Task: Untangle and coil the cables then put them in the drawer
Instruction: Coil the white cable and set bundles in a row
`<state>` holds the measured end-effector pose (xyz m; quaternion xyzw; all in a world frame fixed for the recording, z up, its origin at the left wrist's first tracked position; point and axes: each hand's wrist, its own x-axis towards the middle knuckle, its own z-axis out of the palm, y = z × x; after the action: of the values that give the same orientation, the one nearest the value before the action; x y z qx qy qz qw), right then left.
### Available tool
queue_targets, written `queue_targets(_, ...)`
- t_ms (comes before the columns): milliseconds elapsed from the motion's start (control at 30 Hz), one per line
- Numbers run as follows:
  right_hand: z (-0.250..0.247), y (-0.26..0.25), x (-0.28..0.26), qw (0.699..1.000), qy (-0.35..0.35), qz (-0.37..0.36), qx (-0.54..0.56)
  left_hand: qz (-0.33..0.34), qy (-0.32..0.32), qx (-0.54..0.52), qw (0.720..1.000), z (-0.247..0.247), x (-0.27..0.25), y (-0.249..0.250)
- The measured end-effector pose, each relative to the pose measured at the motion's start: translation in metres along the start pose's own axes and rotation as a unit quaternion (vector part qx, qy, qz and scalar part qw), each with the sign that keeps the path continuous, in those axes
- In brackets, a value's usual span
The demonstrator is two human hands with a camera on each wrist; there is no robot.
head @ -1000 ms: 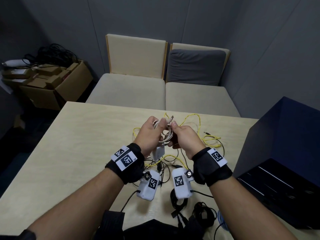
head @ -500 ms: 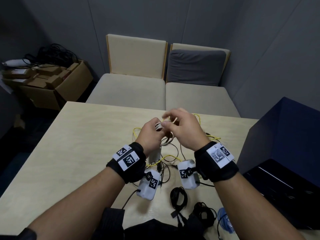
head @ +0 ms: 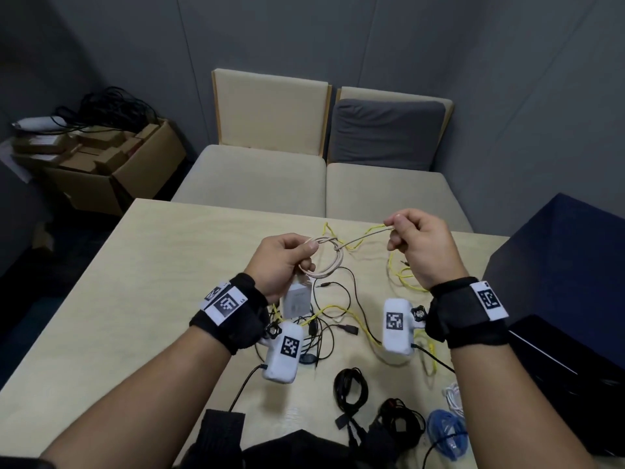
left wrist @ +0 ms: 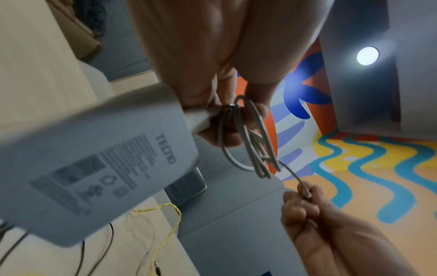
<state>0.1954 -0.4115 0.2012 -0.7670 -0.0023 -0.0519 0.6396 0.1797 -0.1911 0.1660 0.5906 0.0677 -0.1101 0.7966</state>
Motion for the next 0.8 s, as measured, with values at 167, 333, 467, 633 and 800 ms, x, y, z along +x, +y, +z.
queue_targets(167,0.006,0.010,-0.003,0.998,-0.047,0.027,0.040,0.025,0.046,-0.075,0.996,0.004,0.000,0.001)
queue_targets(333,0.018,0.017,-0.014,0.981,-0.169,0.022,-0.093,0.034,0.042,-0.210,0.976,0.010,-0.001,0.012)
queue_targets(467,0.043,0.019,-0.018,0.935,-0.203,-0.045,-0.287,0.023,0.015,-0.252,0.967,0.015,-0.002,0.014)
queue_targets(633,0.059,0.018,-0.021,0.962,-0.170,0.014,-0.215,0.018,0.018,-0.254,0.967,0.015,-0.003,0.012)
queue_targets(800,0.064,0.001,-0.030,0.981,-0.177,0.043,-0.063,0.048,0.022,-0.210,0.976,0.017,-0.006,0.008)
